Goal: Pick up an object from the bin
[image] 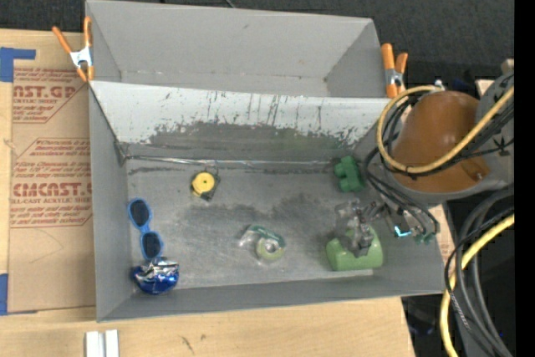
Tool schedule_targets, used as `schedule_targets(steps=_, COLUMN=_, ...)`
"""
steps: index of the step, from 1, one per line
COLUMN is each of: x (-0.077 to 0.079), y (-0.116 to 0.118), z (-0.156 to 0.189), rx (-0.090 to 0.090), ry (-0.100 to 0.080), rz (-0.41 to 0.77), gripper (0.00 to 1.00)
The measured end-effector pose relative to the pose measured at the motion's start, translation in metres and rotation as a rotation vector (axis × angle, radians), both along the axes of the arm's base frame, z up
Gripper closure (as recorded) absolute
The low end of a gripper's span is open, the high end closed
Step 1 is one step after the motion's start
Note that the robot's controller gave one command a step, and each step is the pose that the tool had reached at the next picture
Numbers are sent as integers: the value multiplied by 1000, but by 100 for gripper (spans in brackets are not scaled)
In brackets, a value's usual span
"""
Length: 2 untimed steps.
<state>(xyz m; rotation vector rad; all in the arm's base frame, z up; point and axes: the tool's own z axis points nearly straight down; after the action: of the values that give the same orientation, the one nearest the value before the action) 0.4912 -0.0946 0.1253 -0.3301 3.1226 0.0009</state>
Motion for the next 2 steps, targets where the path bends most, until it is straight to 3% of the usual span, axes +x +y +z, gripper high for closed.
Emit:
schedule_targets(steps=1, x=-5, y=5, z=-50, rx=0, ry=3, rz=233, gripper=0)
schedule_targets(steps=2, x=-7, y=5, z=-52, rx=1, ry=6, rz=232, gripper=100)
